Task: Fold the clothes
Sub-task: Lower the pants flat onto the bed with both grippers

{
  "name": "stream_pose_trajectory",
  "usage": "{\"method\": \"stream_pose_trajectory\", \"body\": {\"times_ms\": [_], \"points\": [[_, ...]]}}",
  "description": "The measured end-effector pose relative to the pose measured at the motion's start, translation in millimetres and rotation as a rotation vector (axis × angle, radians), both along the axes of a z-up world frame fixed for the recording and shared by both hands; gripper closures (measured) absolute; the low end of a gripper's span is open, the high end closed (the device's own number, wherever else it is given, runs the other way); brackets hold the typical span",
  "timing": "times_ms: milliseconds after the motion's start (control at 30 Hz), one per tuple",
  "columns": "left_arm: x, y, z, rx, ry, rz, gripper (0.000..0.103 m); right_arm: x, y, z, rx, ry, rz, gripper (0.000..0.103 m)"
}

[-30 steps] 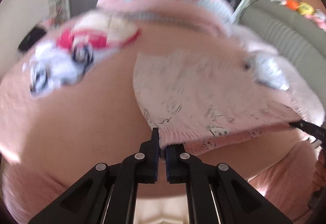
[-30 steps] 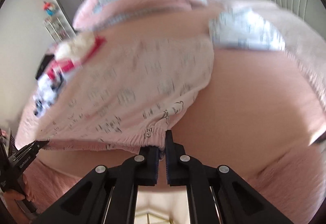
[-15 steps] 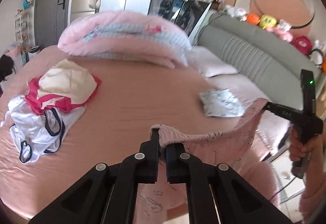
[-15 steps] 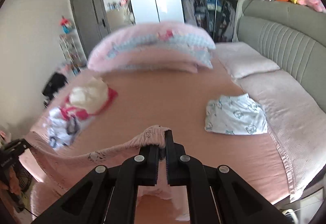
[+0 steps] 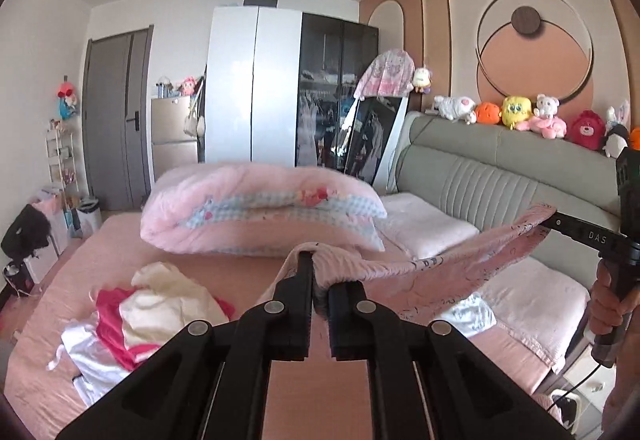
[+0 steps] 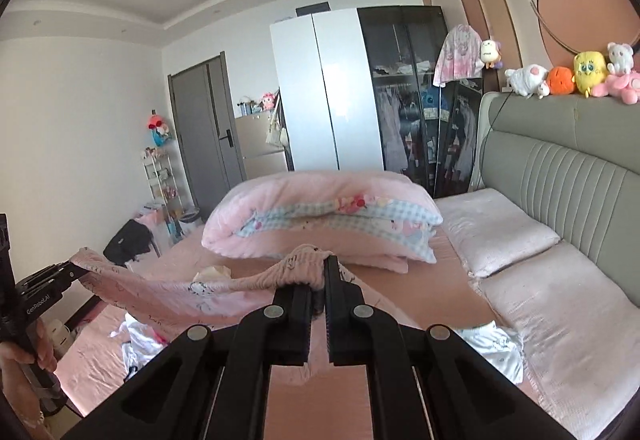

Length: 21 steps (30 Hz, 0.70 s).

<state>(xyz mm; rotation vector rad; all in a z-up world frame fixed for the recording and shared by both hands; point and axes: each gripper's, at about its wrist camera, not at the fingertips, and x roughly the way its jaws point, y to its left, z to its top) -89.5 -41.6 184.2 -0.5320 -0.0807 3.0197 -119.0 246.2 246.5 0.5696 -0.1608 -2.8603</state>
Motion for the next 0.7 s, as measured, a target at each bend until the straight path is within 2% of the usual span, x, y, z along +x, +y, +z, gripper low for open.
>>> {"method": "stream_pose_trajectory", "body": {"times_ms": [67,100,267,333,367,433,467,567,700], "points": [[3.3,1.0,-63.5,0.012,-0.121,-0.001,0.097,14.5,-1.1,-47.5,0.013,-0.063,-0.002,0.099],[5.8,2.9,-99.9,0.021,-0.194,-0.001,0.097,22.4,-4.1,-80.8,0.027,-0.116,-0.012,0.099],[2.9,2.3,-291.1,0.116,-0.621,0.04,0.097,21.7,-16.1,-288.4,0.097,-0.507,-0.058,0.099],[2.9,9.1,-346.0,0.046,-0.75,0.071,0.098,20.3,-21.9,-364.4,0.121,-0.679,-0.049,0.099],[5.0,11.2,-358.1,0.038,-0.783,0.065,0.098,21.5,-24.6,-390.3,0.128,-0.739,-0.036,0.099],[9.4,15.0,-380.3,0.027,-0.844,0.051,0.098,25.2,-26.8,-409.9,0.15,-0.777,-0.028,0.098],[11.8,11.9,-381.3,0.041,-0.849,0.057,0.098,27.0,-27.8,-419.1,0.161,-0.794,-0.025,0.097],[18.4,-1.7,-384.9,0.124,-0.862,0.067,0.096,28.4,-29.3,-417.9,0.23,-0.796,-0.009,0.087],[32.3,-13.8,-375.5,0.192,-0.86,0.054,0.088,43.7,-16.4,-408.6,0.202,-0.802,0.011,0.084]]}}
